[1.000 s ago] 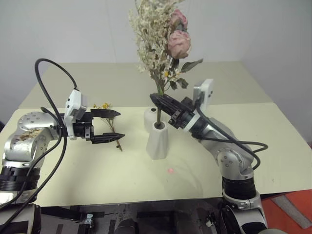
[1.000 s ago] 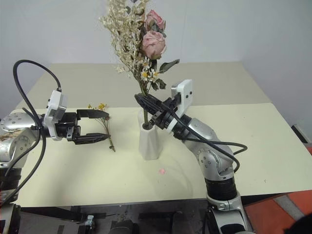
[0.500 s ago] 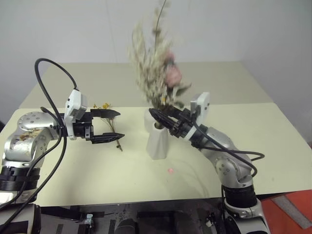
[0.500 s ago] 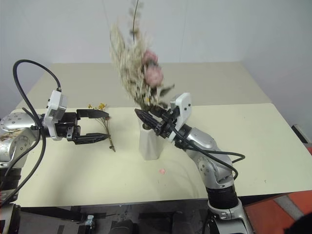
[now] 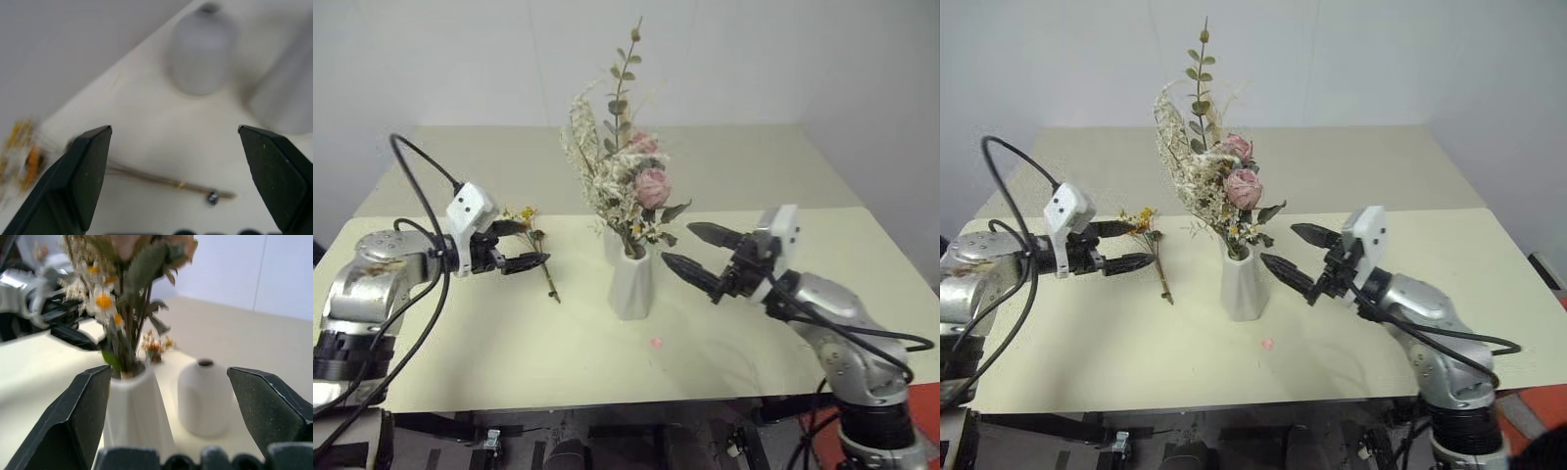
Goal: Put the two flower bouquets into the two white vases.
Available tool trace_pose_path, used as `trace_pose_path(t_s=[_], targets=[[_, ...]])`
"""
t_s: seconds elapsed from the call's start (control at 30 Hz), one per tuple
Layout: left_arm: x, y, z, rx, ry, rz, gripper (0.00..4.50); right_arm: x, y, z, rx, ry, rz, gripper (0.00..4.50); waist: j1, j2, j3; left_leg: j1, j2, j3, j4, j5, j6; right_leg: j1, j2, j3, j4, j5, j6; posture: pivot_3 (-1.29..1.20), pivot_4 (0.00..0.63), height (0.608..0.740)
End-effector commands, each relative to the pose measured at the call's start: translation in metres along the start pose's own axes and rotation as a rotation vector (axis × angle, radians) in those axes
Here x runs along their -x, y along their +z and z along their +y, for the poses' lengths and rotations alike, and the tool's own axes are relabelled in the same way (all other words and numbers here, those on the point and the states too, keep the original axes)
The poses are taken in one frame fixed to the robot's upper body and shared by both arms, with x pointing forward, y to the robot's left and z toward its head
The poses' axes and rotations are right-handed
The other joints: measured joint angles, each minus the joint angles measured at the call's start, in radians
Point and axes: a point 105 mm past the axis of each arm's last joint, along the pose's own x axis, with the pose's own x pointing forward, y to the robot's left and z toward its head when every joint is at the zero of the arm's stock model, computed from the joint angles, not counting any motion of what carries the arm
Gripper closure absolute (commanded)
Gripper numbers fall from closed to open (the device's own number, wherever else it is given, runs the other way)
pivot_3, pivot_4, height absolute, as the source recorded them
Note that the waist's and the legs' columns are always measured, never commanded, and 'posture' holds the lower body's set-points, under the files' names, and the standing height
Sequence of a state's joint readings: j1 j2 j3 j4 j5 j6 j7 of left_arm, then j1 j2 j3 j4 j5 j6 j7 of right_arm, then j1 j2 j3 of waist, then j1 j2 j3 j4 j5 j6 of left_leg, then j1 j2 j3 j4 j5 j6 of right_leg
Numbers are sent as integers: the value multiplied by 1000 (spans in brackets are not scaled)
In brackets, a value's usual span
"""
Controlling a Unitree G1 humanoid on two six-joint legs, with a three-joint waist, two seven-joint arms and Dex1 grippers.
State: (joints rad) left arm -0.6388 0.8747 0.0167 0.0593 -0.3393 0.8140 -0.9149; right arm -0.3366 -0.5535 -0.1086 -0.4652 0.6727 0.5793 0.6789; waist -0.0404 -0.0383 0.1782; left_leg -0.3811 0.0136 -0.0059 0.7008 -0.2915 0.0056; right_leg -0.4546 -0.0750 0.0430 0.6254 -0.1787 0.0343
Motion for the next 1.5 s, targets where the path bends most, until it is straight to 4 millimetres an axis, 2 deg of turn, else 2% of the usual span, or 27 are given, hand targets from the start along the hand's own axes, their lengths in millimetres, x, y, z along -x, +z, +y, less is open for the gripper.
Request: trace_pose_path(t_s=[0.03, 0.13, 0.3, 0.53, 0.63, 0.8, 0.93, 1.1, 1.23, 1.3, 1.4, 1.5], targets=[[-3, -7, 18, 122, 150, 178, 0, 16, 15, -10, 33, 17, 12, 40, 1, 0, 0, 0, 0, 0, 0, 0, 0, 0, 0, 0, 0, 0, 0, 0, 150, 740], [-13, -10, 24, 214, 208, 242, 0, 25, 20, -19, 47, 22, 38, 40, 2, 0, 0, 0, 0, 0, 0, 0, 0, 1, 0, 0, 1, 0, 0, 0, 150, 740], [-38, -23, 25, 339, 271, 353, 0, 25, 31, -27, 84, 32, 36, 40, 0, -1, 0, -1, -1, 0, 2, 0, 0, 1, 0, 0, 1, 0, 0, 0, 150, 740], [-63, -33, 22, 345, 304, 419, 0, 25, 40, -32, 112, 36, 31, 40, 6, -1, 0, -1, -1, -1, 2, 0, 0, 1, -1, 0, 2, 0, 0, 0, 150, 740], [-73, -30, 22, 343, 303, 411, 0, 27, 40, -33, 119, 43, 44, 40, 17, -1, -1, 0, -1, 0, 2, 0, 0, 2, -1, 0, 1, 0, 0, 0, 150, 740], [-79, -25, 26, 330, 321, 396, 1548, 30, 39, -34, 119, 54, 66, 0, 27, -1, -1, 5, -1, 0, 2, 0, 0, 7, -1, 0, 0, 0, 0, 0, 150, 740], [-75, -22, 35, 318, 346, 384, 2821, 32, 38, -34, 116, 54, 74, 0, 27, -1, 0, 11, -1, -1, 2, 0, 1, 15, -1, -1, -2, 0, 0, 0, 150, 740], [-67, -14, 48, 283, 386, 337, 4344, 33, 37, -34, 112, 57, 78, 0, 24, -1, 0, 11, -1, -1, 1, 0, 1, 15, -1, -1, -1, 0, 0, 0, 150, 740], [-62, 2, 58, 233, 408, 213, 4429, 31, 38, -36, 110, 53, 73, 0, 23, -1, 0, 10, -1, -1, 1, 0, 1, 15, -1, -1, -1, 0, 0, 0, 150, 740], [-59, 17, 59, 193, 391, 99, 4429, 31, 37, -37, 104, 50, 71, 0, 23, -1, 0, 10, -1, -1, 1, 0, 1, 15, -1, -1, -1, 0, 0, 0, 150, 740], [-52, 47, 58, 112, 374, -188, 4429, 32, 33, -40, 67, 51, 81, 0, 26, -1, 0, 10, -1, -1, 1, 0, 1, 14, -2, -1, -2, 0, 0, 0, 150, 740], [-46, 75, 47, 91, 297, -431, 4429, 36, 32, -46, 7, 54, 93, 0, 29, -1, 0, 10, -1, 0, 2, 0, 0, 14, -2, -1, -2, 0, 0, 0, 150, 740]])
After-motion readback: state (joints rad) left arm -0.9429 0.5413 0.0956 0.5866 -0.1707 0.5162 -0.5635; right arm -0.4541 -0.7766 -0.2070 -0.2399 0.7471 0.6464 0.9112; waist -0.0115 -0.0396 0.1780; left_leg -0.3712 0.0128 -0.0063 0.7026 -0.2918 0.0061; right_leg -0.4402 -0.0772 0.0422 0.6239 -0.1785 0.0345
